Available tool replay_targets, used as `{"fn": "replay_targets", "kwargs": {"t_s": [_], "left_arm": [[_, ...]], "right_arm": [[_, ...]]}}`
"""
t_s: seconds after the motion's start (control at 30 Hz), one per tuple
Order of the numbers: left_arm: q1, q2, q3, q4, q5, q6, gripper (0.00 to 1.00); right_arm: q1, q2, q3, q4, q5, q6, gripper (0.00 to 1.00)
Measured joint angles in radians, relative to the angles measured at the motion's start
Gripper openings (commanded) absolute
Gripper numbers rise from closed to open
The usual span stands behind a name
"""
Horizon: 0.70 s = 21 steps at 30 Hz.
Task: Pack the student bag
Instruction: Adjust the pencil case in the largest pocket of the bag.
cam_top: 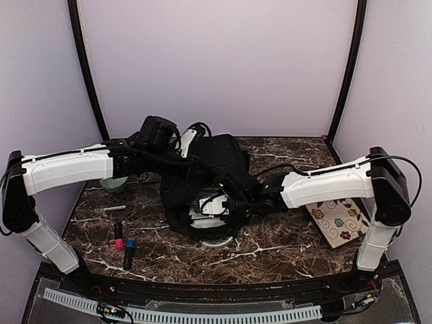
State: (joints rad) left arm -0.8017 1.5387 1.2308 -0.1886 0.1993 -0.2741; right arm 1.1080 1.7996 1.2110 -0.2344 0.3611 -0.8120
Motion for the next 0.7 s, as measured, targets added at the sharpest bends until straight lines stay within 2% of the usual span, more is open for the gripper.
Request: {"fn": "replay_targets", "kwargs": {"t_s": [0.13,0.33,0.4,0.5,0.7], "left_arm": [[0.002,0.000,0.000,0.000,0.005,0.000,0.00],[0.003,0.000,0.000,0.000,0.008,0.000,0.00],[0.003,-0.001,0.000,-0.001,0.007,0.000,0.00],[0.005,-0.004,0.000,-0.001,0.006,0.000,0.00],[0.008,-0.005,0.000,-0.001,0.011,0.000,0.00]], "right_arm": [[-0.002,0.011,0.010,-0.016,-0.198,0.126,1.00],[-0.002,0.097,0.072,-0.057,-0.309,0.198,1.00],[-0.001,0.095,0.073,-0.075,-0.329,0.206,0.96],[0.000,0.093,0.076,-0.074,-0.303,0.215,0.92],[-0.002,0.121,0.068,0.005,-0.076,0.187,0.74]]}}
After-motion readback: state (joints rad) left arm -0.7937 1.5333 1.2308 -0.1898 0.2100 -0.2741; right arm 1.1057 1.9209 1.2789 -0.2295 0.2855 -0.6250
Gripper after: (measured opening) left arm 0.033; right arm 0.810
